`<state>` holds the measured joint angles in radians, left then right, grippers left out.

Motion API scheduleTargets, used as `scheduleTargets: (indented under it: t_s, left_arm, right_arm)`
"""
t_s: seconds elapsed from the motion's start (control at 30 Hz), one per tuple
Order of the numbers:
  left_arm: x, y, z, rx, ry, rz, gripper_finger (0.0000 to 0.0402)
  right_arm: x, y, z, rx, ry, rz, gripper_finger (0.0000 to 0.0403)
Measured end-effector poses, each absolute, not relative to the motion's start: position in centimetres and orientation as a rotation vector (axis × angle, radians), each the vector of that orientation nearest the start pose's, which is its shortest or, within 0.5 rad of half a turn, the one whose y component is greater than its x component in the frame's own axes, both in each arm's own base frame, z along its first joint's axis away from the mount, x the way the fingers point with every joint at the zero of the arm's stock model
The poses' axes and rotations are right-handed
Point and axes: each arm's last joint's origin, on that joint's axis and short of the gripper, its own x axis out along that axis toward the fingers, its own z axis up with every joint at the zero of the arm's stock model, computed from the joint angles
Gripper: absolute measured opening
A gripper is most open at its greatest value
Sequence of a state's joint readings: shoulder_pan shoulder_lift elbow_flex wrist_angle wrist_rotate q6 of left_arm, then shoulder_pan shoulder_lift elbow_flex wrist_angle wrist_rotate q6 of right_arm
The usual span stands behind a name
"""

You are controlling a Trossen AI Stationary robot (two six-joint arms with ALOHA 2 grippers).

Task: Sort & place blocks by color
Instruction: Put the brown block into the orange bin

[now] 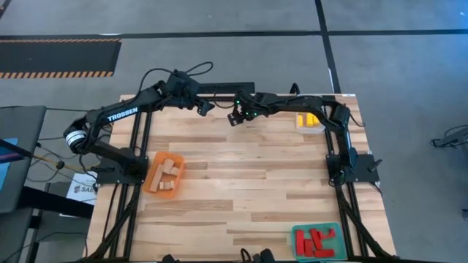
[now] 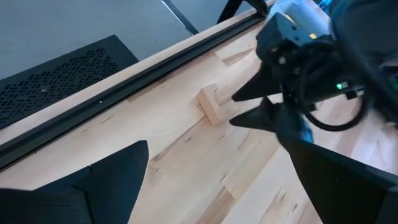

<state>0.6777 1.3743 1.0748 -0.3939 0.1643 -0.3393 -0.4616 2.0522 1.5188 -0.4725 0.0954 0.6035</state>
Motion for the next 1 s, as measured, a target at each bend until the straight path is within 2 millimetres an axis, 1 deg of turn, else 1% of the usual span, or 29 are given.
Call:
scheduleTargets:
  t_s: [0.07, 0.17, 0.2, 0.27, 0.4, 0.6, 0.73, 0.83, 0.9, 1.0]
  left_arm:
    - [23.2, 18.1, 28.6, -0.604, 0.556, 0.588, 0.0380]
    - [23.2, 18.0, 28.6, -0.595, 0.565, 0.581, 0.0380]
    - [23.2, 18.0, 28.5, -0.593, 0.568, 0.580, 0.0380]
    - [23.2, 18.0, 28.5, -0.586, 0.571, 0.577, 0.0380]
    - [23.2, 18.0, 28.5, -0.586, 0.580, 0.578, 0.0380]
    - [23.1, 17.9, 28.4, -0.569, 0.601, 0.570, 0.0380]
    - [23.1, 17.9, 28.3, -0.563, 0.605, 0.568, 0.0380]
    - [23.1, 17.9, 28.3, -0.563, 0.606, 0.568, 0.0380]
    - [23.1, 17.9, 28.3, -0.558, 0.607, 0.567, 0.0380]
    - [23.1, 17.9, 28.3, -0.550, 0.610, 0.564, 0.0380]
  right_arm:
    - [39.1, -20.0, 17.6, 0.748, 0.815, -0.842, 0.0244]
    - [39.0, -20.4, 16.0, 0.778, 0.866, -0.872, 0.0244]
    - [39.2, -20.5, 15.4, 0.789, 0.860, -0.859, 0.0244]
    - [39.6, -20.6, 14.8, 0.809, 0.850, -0.828, 0.0244]
    - [40.4, -20.6, 16.0, 0.805, 0.797, -0.834, 0.0244]
    - [40.0, -20.9, 15.7, 0.796, 0.814, -0.872, 0.0241]
    - [40.1, -20.9, 15.7, 0.816, 0.805, -0.871, 0.0227]
    - [40.0, -20.8, 15.7, 0.838, 0.824, -0.834, 0.0215]
    - [39.9, -20.9, 16.1, 0.855, 0.822, -0.811, 0.0208]
    - [39.6, -21.0, 17.3, 0.852, 0.794, -0.795, 0.0200]
